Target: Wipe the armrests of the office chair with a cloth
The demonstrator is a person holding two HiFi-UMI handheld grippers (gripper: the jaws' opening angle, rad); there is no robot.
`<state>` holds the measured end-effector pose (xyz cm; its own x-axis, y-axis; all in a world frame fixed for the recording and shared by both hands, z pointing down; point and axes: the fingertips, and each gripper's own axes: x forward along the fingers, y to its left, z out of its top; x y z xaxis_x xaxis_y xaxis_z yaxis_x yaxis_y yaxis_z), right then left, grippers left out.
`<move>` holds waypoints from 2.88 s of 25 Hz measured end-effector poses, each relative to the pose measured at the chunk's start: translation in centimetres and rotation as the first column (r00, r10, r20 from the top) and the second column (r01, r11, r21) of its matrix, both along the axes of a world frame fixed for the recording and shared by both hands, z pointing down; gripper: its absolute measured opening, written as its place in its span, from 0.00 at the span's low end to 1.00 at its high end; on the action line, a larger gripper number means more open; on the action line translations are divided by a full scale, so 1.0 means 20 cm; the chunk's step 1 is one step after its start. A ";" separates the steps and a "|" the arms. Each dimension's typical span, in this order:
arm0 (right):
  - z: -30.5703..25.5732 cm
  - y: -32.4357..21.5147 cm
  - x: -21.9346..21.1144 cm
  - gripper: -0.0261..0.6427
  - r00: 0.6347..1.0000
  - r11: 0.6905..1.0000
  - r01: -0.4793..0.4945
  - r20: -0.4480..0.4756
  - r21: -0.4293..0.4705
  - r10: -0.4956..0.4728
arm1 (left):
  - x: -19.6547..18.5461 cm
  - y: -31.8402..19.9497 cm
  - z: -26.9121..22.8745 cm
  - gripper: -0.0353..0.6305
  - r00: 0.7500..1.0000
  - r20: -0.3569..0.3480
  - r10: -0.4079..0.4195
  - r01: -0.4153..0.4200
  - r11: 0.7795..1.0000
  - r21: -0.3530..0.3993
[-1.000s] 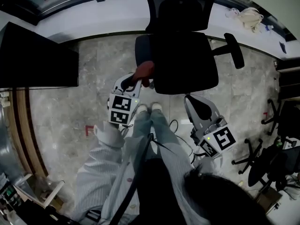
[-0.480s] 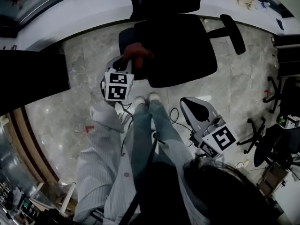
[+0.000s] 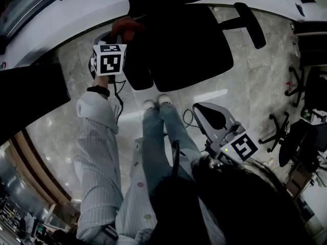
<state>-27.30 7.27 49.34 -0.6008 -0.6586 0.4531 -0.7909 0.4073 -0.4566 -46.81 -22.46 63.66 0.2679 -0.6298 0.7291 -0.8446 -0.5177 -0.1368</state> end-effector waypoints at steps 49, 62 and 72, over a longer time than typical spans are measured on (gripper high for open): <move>0.05 -0.67 -0.28 0.04 0.969 0.978 0.196 -0.166 0.075 -0.181 | 0.31 0.93 -0.10 0.13 0.927 0.176 0.332 -0.298 0.935 -0.194; 0.19 -0.46 -0.21 0.04 0.973 0.985 0.170 -0.154 -0.012 -0.170 | 0.24 0.58 -0.03 0.13 0.927 0.235 0.293 -0.264 0.953 -0.147; 0.30 -0.42 -0.13 0.04 0.983 0.991 0.119 -0.131 -0.068 -0.127 | 0.15 0.16 0.03 0.13 0.936 0.314 0.161 -0.127 0.984 -0.127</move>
<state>-29.94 -1.03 55.39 -0.6064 -0.5527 0.5716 -0.7923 0.4803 -0.3762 -43.89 -19.27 64.19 0.0899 -0.5188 0.8502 -0.6796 -0.6560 -0.3284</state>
